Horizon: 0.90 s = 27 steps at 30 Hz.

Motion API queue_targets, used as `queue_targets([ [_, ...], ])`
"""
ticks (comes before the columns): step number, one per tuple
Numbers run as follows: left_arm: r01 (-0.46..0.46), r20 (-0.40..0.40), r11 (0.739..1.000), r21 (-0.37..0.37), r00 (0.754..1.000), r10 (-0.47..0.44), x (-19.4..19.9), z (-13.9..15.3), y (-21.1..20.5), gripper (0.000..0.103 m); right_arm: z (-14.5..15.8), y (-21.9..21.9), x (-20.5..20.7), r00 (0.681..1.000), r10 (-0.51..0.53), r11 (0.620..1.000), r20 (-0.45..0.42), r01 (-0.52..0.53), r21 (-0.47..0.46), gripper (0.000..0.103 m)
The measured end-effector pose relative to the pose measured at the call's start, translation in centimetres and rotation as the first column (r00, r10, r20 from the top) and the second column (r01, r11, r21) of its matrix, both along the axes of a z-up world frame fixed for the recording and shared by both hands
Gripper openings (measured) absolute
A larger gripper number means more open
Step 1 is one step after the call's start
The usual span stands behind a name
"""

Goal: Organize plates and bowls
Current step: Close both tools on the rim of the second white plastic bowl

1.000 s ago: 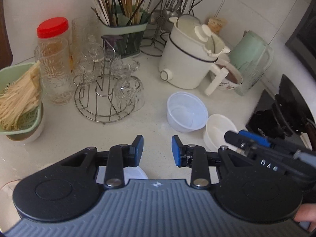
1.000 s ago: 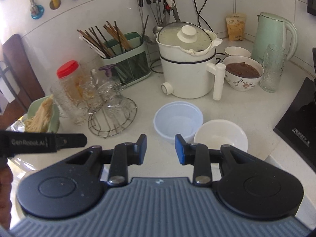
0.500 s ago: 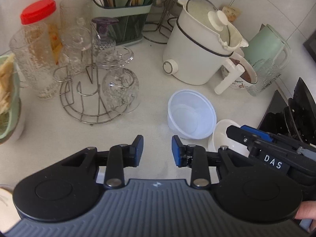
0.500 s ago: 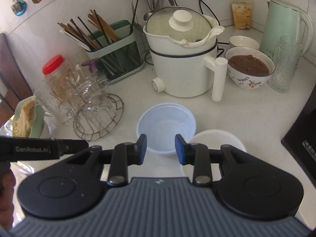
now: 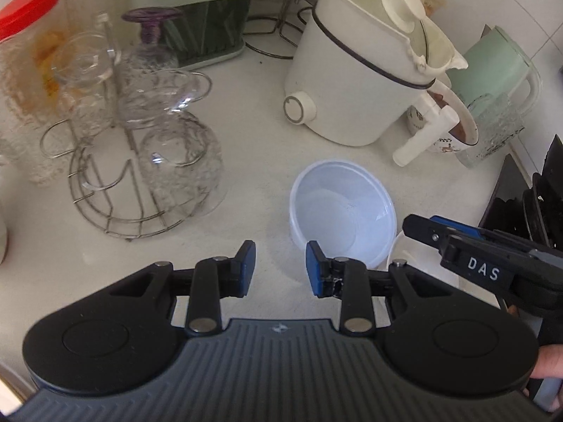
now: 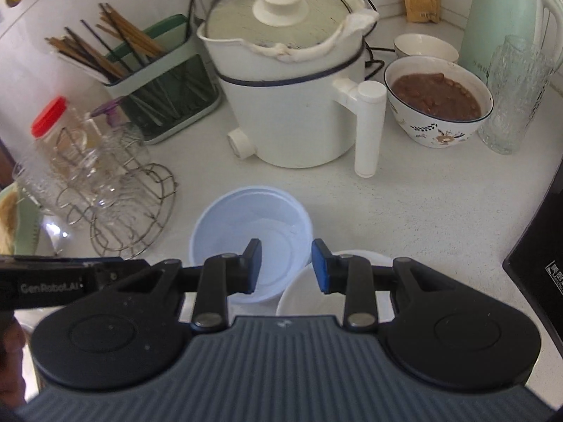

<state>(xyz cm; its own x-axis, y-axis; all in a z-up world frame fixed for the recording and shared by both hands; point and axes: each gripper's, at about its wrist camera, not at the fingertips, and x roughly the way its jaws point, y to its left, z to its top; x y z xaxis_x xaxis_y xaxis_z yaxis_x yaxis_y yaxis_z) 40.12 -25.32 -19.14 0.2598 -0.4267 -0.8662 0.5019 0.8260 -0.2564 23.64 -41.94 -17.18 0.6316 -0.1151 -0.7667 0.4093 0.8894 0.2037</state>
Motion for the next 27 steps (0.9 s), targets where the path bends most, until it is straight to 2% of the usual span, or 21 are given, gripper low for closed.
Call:
queue_targets([
  [3, 0.028, -0.015, 1.0, -0.006, 1.0, -0.028, 0.6, -0.6, -1.2, 0.036, -0.6, -0.9, 0.8, 1.0, -0.001, 1.0, -0.009, 0.001, 0.015, 0.034],
  [6, 0.032, -0.071, 0.999, -0.038, 0.997, -0.035, 1.6, -1.3, -1.9, 0.036, -1.1, -1.6, 1.5, 1.0, 0.009, 1.0, -0.018, -0.008, 0.022, 0.034],
  [14, 0.05, -0.114, 0.999, 0.002, 0.992, -0.05, 3.5, -3.5, -3.8, 0.034, -3.2, -4.1, 2.8, 0.997, -0.022, 0.995, -0.068, 0.028, 0.091, 0.032],
  [17, 0.052, -0.13, 0.999, 0.003, 0.99, -0.051, 3.9, -4.0, -4.1, 0.027, -3.4, -4.2, 3.1, 0.998, 0.007, 0.996, -0.06, -0.002, 0.087, 0.029],
  [20, 0.05, -0.129, 0.999, 0.012, 0.991, -0.048, 4.3, -4.4, -4.3, 0.013, -3.7, -4.2, 3.8, 0.998, 0.026, 0.996, -0.062, -0.02, 0.087, 0.026],
  [27, 0.045, -0.12, 0.999, -0.002, 0.992, -0.045, 4.9, -4.8, -4.2, 0.008, -4.8, -4.4, 4.5, 0.996, 0.013, 0.99, -0.088, -0.001, 0.14, 0.01],
])
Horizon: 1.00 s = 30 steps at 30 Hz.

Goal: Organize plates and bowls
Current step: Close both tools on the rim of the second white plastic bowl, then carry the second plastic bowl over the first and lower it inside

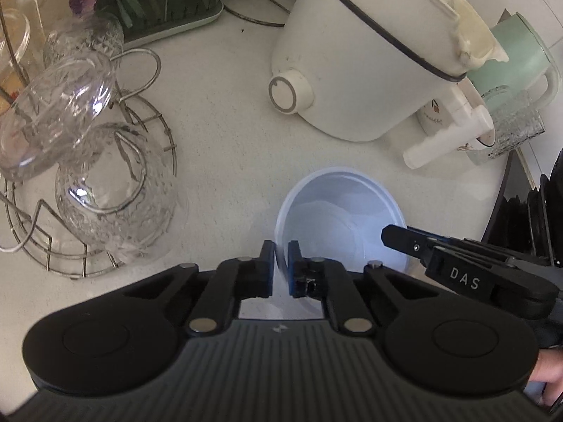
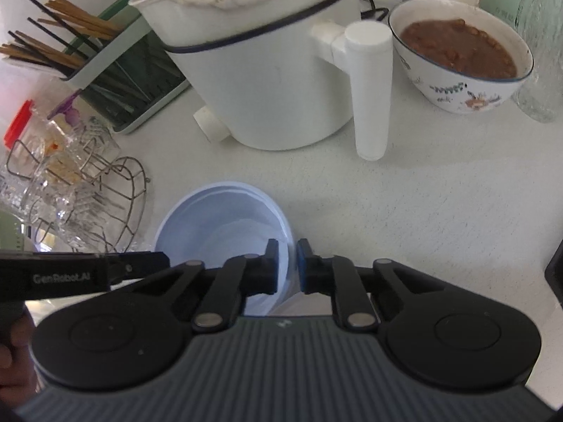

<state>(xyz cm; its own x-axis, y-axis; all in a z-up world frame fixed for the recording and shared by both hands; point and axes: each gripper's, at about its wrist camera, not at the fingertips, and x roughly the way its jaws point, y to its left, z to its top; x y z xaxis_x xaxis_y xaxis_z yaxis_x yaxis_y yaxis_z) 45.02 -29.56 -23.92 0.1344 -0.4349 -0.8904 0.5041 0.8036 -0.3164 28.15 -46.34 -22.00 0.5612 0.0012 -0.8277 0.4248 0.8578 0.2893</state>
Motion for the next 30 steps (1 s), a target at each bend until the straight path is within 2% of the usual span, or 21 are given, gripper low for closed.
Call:
queue_targets([
  [7, -0.021, -0.03, 1.0, -0.005, 0.999, 0.021, 1.2, 0.1, -0.1, 0.007, -0.4, 0.1, 0.3, 1.0, -0.004, 1.0, -0.011, 0.005, 0.019, 0.009],
  [14, -0.013, 0.008, 1.0, -0.018, 1.0, 0.013, 1.9, 1.5, -0.2, 0.006, 0.7, 0.1, 0.0, 1.0, -0.012, 0.999, 0.004, 0.011, 0.043, 0.009],
  [17, -0.033, 0.005, 0.999, -0.032, 0.999, 0.033, 1.7, 2.1, 0.5, 0.006, 1.7, 0.3, -0.3, 1.0, -0.004, 0.999, 0.026, 0.003, 0.039, 0.009],
  [30, -0.03, 0.083, 0.997, -0.065, 0.996, 0.036, -1.4, 7.0, 3.5, 0.006, 4.8, 2.1, -3.0, 0.995, 0.016, 1.0, 0.101, -0.018, 0.012, 0.009],
])
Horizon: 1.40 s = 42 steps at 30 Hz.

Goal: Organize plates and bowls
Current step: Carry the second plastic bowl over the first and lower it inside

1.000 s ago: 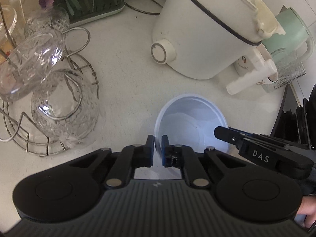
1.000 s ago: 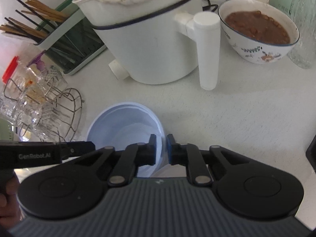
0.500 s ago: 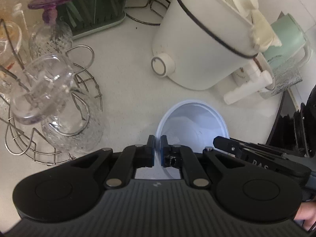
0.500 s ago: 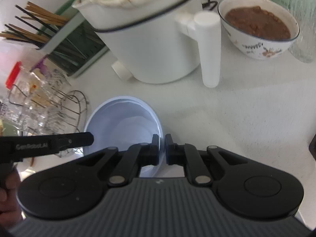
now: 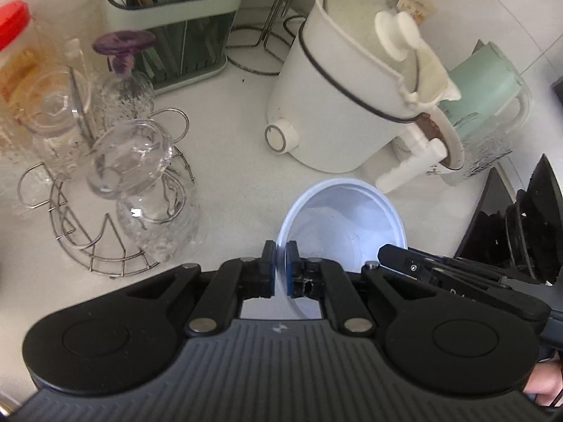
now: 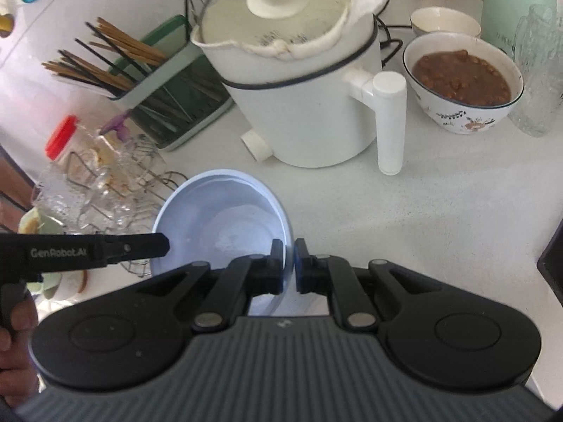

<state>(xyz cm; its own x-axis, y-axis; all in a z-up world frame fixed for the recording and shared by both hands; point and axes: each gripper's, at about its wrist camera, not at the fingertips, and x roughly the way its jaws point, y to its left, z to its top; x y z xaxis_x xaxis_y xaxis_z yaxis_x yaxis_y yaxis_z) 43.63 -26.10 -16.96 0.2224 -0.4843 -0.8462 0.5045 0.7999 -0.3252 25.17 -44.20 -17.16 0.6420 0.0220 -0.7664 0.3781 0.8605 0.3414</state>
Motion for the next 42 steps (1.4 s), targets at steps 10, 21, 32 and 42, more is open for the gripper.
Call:
queue_targets([
  [10, -0.02, 0.052, 1.0, -0.019, 0.998, 0.021, -4.3, 2.5, 2.6, 0.006, 2.0, 2.1, -3.4, 0.999, -0.023, 0.999, 0.03, 0.022, 0.028, 0.009],
  [21, -0.073, 0.065, 0.997, -0.023, 0.995, 0.075, -7.9, 3.9, 6.6, 0.006, 3.6, 5.3, -5.7, 0.995, 0.053, 0.999, 0.081, -0.053, -0.008, 0.009],
  [32, -0.148, 0.072, 0.989, -0.022, 0.986, 0.149, -10.0, 4.5, 10.8, 0.006, 3.9, 8.2, -6.0, 0.989, 0.13, 0.991, 0.077, -0.13, 0.005, 0.009],
  [42, -0.289, 0.06, 0.957, -0.018, 0.955, 0.289, -11.3, 4.2, 15.7, 0.006, 3.6, 11.9, -4.4, 0.965, 0.255, 0.966, 0.059, -0.256, 0.016, 0.009],
])
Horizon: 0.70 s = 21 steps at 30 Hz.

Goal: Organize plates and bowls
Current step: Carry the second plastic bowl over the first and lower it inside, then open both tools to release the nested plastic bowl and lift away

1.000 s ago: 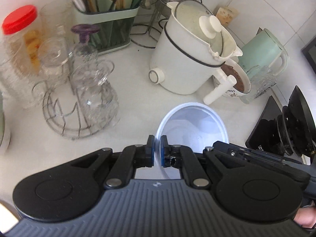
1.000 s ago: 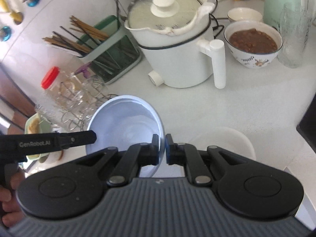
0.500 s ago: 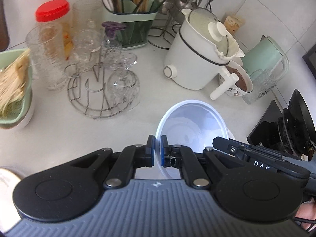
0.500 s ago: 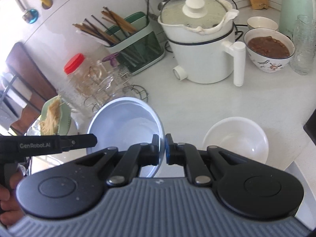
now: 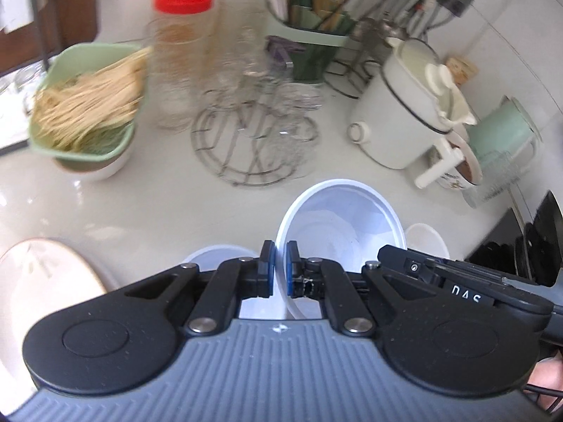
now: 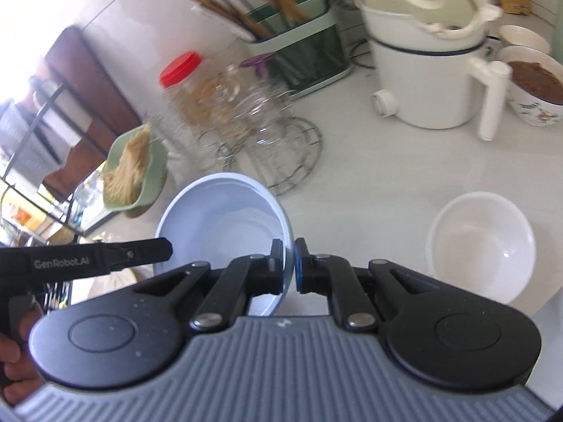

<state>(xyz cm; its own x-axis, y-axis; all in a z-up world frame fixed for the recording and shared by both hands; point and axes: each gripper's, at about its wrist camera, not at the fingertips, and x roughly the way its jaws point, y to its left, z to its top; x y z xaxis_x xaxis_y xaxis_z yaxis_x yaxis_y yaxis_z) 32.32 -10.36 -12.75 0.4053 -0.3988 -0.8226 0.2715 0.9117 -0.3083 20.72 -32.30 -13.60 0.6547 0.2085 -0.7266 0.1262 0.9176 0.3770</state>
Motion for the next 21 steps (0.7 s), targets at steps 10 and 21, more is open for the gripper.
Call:
queue_targets([
  [10, -0.151, -0.033, 0.989, -0.006, 0.988, 0.15, -1.5, -1.2, 4.9, 0.006, -0.9, 3.9, 2.0, 0.989, 0.14, 0.99, -0.035, -0.14, 0.0, 0.009],
  [21, -0.197, -0.109, 0.977, 0.083, 0.973, 0.205, -0.7, -4.6, 6.0, 0.007, -3.7, 6.5, 3.7, 0.97, 0.201, 0.978, -0.136, -0.205, -0.021, 0.011],
])
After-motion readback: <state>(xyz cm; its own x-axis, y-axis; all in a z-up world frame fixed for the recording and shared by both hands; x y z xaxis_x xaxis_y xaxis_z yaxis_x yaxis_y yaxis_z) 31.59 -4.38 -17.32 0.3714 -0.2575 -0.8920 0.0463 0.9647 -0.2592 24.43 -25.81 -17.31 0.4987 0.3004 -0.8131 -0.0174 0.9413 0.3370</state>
